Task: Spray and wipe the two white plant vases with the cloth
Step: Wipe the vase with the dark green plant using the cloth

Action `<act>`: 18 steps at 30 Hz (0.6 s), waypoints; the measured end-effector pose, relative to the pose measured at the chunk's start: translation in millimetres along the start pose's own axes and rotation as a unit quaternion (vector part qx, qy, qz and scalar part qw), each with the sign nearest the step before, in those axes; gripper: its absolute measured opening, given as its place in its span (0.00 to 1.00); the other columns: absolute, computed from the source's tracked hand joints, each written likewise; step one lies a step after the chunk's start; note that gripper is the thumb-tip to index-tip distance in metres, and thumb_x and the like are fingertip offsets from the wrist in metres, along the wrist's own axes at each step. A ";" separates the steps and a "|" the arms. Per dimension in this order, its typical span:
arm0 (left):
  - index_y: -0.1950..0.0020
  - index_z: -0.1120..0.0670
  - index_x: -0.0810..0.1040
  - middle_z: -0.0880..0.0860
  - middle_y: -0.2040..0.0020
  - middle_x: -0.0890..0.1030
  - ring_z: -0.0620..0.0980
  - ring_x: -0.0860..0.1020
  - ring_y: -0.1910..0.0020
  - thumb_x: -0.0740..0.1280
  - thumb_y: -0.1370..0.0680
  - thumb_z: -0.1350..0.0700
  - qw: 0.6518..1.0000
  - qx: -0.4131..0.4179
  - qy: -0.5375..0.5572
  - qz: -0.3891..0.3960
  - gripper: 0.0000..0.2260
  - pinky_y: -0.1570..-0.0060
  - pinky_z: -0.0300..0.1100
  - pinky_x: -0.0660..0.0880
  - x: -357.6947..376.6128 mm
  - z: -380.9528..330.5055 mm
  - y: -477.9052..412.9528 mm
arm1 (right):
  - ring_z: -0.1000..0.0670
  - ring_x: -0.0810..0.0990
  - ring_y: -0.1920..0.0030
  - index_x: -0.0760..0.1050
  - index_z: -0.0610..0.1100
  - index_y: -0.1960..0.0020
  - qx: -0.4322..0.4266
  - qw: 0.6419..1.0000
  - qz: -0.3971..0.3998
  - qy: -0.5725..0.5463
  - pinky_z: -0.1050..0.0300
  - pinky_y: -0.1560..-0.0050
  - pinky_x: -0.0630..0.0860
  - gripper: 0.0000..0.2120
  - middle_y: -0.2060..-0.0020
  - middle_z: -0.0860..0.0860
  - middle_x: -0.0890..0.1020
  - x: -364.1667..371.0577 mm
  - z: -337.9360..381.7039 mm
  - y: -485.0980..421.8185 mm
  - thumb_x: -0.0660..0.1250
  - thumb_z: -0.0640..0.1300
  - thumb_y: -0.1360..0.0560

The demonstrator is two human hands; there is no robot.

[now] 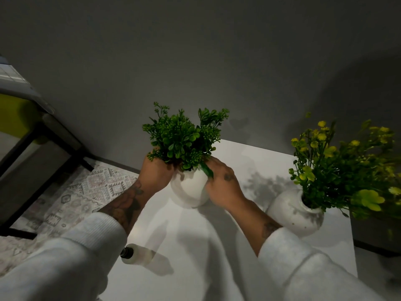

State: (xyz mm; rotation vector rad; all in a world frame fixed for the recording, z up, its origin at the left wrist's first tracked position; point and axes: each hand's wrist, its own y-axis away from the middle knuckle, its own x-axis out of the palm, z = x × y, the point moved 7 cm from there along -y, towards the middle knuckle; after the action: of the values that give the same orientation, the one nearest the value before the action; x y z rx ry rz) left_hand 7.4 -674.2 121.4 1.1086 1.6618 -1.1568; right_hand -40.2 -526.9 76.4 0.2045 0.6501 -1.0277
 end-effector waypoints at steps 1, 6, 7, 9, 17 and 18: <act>0.70 0.67 0.79 0.63 0.71 0.78 0.57 0.75 0.71 0.62 0.28 0.71 1.000 0.001 -0.004 0.003 0.11 0.65 0.39 0.58 0.7 0.2 -0.1 | 0.47 0.70 0.31 0.72 0.43 0.30 -0.001 1.000 -0.007 0.010 0.58 0.29 0.64 0.27 0.32 0.49 0.74 1.6 0.2 4.7 0.58 0.27 0.27; 0.64 0.68 0.79 0.63 0.64 0.79 0.55 0.74 0.63 0.63 0.24 0.68 0.993 -0.083 0.085 -0.017 0.10 0.63 0.38 0.60 2.4 12.2 -1.1 | 0.55 0.61 0.26 0.68 0.43 0.27 -0.037 0.998 -0.053 -0.006 0.66 0.26 0.52 0.32 0.27 0.52 0.66 9.7 5.9 53.2 0.56 0.26 0.29; 0.62 0.68 0.79 0.63 0.63 0.80 0.55 0.74 0.62 0.63 0.23 0.67 0.993 -0.086 0.082 -0.009 0.10 0.63 0.38 0.59 3.8 12.4 -1.5 | 0.55 0.61 0.27 0.68 0.43 0.27 -0.044 0.997 -0.057 -0.008 0.65 0.26 0.52 0.32 0.27 0.52 0.67 9.2 6.2 56.0 0.56 0.25 0.29; 0.61 0.67 0.80 0.63 0.61 0.80 0.57 0.75 0.60 0.62 0.22 0.66 0.994 -0.086 0.072 -0.008 0.10 0.62 0.38 0.59 2.7 11.1 -1.2 | 0.53 0.64 0.28 0.69 0.42 0.28 -0.042 0.997 -0.064 -0.007 0.66 0.26 0.54 0.31 0.28 0.50 0.69 8.0 5.2 51.3 0.56 0.26 0.30; 0.61 0.69 0.80 0.65 0.60 0.81 0.61 0.77 0.57 0.63 0.23 0.67 0.995 -0.073 0.055 -0.026 0.10 0.60 0.39 0.60 -2.5 6.3 -1.5 | 0.48 0.69 0.31 0.73 0.44 0.31 0.006 0.999 -0.017 0.029 0.60 0.30 0.63 0.26 0.32 0.50 0.74 4.4 -0.2 7.2 0.58 0.28 0.26; 0.61 0.69 0.80 0.65 0.60 0.81 0.61 0.77 0.57 0.62 0.23 0.67 0.996 -0.070 0.054 -0.025 0.10 0.60 0.39 0.60 -1.7 5.8 -0.7 | 0.48 0.68 0.29 0.72 0.44 0.30 -0.002 0.999 -0.032 0.033 0.60 0.28 0.62 0.27 0.31 0.49 0.73 3.7 2.6 14.9 0.59 0.28 0.26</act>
State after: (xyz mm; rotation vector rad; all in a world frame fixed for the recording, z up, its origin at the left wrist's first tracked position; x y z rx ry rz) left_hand 8.0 -680.2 121.8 1.0620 1.8328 -1.0100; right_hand -25.2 -523.1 74.3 0.2157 0.7229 -1.0854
